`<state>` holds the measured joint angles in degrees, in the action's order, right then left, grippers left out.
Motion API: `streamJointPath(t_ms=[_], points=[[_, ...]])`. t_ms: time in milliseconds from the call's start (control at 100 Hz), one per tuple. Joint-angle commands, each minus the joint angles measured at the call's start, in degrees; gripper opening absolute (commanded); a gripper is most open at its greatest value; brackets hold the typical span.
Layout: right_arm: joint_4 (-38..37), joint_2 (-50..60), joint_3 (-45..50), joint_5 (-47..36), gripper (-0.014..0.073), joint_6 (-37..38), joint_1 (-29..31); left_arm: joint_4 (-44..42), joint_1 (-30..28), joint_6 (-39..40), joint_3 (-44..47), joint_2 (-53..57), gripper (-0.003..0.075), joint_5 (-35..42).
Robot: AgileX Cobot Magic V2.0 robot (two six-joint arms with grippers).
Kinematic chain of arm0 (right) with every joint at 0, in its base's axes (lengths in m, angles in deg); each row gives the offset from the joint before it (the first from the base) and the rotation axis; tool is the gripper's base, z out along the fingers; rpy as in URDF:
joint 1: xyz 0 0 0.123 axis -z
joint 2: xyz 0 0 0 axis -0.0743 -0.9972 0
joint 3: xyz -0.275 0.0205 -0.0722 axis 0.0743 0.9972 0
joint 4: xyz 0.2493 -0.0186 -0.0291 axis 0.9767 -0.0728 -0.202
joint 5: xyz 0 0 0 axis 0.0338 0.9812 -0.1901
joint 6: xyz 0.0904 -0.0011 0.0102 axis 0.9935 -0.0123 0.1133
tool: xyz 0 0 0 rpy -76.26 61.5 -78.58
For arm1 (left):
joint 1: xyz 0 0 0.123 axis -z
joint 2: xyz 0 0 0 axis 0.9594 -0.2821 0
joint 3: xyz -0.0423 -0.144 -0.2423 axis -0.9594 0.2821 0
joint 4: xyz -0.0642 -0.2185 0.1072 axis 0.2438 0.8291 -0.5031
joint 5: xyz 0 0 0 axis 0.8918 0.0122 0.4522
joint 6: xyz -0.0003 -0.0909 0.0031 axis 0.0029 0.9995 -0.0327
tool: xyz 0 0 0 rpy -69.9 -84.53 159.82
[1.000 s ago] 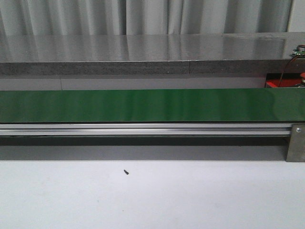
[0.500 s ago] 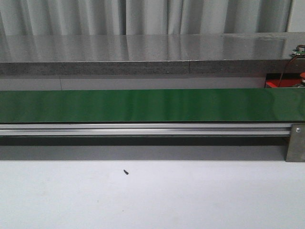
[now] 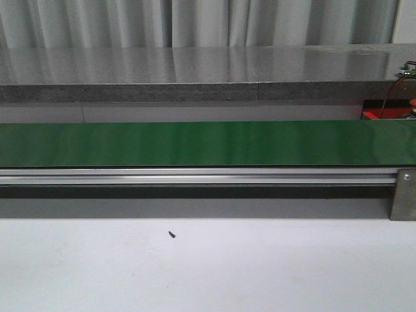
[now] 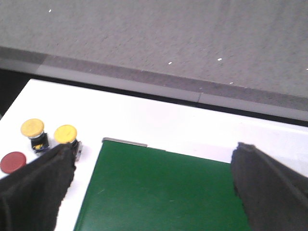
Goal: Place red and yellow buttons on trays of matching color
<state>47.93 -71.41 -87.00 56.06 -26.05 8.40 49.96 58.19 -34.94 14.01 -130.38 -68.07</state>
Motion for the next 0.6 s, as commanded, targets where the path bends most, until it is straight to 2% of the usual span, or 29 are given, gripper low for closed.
streamJointPath(t_ms=[0,290,590], points=[[2.1,0.1,-1.7,-2.5,-0.0068,-0.6,-0.1,0.1,-3.1,0.8,-5.5,-4.0,0.0639,0.5],[2.1,0.1,-1.7,-2.5,-0.0068,-0.6,-0.1,0.0,-13.5,2.5,-8.8,-17.1,0.0638,0.6],[2.1,0.1,-1.7,-2.5,-0.0068,-0.6,-0.1,0.0,-15.2,3.3,-9.2,-27.4,0.0638,3.6]])
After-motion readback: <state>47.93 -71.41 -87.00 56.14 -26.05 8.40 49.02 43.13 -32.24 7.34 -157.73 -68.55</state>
